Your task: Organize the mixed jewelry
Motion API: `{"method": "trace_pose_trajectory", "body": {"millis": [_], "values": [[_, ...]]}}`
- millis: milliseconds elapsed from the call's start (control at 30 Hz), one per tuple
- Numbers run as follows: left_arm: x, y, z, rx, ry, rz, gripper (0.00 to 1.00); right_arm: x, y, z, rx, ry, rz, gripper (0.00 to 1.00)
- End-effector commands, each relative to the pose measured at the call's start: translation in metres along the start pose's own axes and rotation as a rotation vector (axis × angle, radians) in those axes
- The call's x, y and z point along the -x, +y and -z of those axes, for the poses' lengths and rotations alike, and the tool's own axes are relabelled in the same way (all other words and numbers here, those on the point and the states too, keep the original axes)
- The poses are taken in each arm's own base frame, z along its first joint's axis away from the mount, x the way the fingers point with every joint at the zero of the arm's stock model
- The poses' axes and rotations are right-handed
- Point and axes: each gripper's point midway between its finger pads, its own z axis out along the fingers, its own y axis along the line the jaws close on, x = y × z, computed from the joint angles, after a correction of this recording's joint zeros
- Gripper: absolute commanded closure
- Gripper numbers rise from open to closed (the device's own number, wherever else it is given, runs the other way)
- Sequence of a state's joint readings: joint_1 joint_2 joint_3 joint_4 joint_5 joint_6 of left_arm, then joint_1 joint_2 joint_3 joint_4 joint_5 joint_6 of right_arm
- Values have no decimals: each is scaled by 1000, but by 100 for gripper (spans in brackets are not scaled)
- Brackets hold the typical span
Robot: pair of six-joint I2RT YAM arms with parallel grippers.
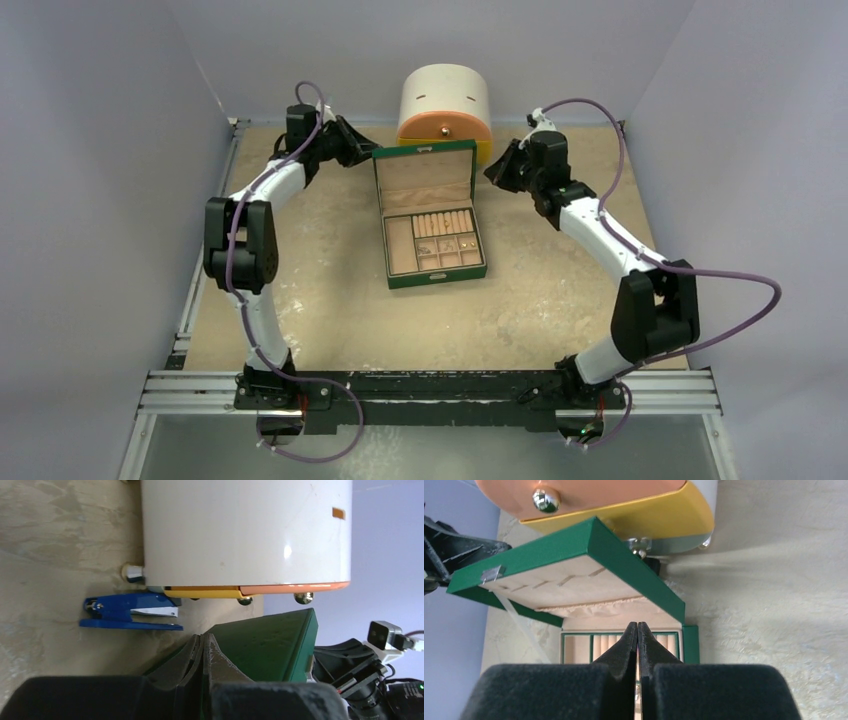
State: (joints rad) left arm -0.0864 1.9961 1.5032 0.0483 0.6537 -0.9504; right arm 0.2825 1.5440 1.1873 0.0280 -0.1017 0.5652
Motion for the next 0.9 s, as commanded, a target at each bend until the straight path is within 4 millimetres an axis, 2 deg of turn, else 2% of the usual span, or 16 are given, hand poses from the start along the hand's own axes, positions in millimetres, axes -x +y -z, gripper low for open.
{"method": "trace_pose_trajectory", "body": {"millis": [0, 200, 400, 600, 867], "values": [[-7, -40, 1, -121, 26, -77, 100, 8, 27, 16, 132, -29, -34, 100], [-26, -43, 9, -135, 55, -103, 100, -8, 31, 23, 184, 7, -49, 100], [-42, -52, 28, -131, 62, -151, 100, -19, 31, 30, 212, 11, -82, 100], [-55, -54, 47, -97, 70, -184, 100, -32, 29, 39, 230, 27, -112, 100], [-77, -39, 75, -7, 82, -211, 100, -57, 25, 54, 263, 55, -159, 100]]}}
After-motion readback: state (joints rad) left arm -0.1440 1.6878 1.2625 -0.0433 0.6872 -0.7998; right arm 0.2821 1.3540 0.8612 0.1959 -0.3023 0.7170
